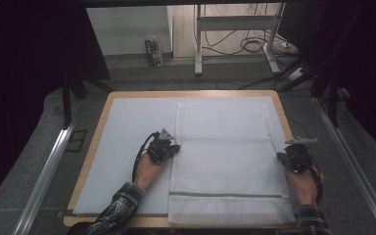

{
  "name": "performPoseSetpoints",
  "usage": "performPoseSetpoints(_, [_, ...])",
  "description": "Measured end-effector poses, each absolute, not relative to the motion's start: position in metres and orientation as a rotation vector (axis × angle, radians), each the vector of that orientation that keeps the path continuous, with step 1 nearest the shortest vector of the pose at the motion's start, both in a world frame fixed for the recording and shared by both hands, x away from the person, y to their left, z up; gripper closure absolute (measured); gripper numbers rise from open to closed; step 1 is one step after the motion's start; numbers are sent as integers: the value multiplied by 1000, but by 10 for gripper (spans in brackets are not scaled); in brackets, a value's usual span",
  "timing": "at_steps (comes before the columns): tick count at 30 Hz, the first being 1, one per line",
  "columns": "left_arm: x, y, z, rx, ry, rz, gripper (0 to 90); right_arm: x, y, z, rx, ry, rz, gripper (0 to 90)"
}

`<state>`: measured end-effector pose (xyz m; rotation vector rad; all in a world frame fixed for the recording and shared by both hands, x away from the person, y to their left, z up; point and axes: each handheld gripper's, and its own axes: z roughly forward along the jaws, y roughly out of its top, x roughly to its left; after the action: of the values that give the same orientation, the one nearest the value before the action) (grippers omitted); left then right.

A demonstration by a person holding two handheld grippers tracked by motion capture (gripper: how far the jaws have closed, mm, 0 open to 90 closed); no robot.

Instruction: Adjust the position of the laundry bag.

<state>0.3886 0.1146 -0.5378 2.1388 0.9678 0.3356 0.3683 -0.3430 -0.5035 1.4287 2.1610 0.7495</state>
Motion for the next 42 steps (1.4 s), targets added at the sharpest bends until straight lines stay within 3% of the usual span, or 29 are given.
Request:
performPoseSetpoints(10, [385,130,-530,2167,963,389,892,367,-331,-502,1363,2203,773,881])
performPoseSetpoints(17, [381,147,-528,2151,1012,361,892,369,-314,-501,1305,2225,791,881])
performPoseSetpoints(42, [386,201,-525,2102,1168,441,890,391,-254,-504,1164,2307,838,881])
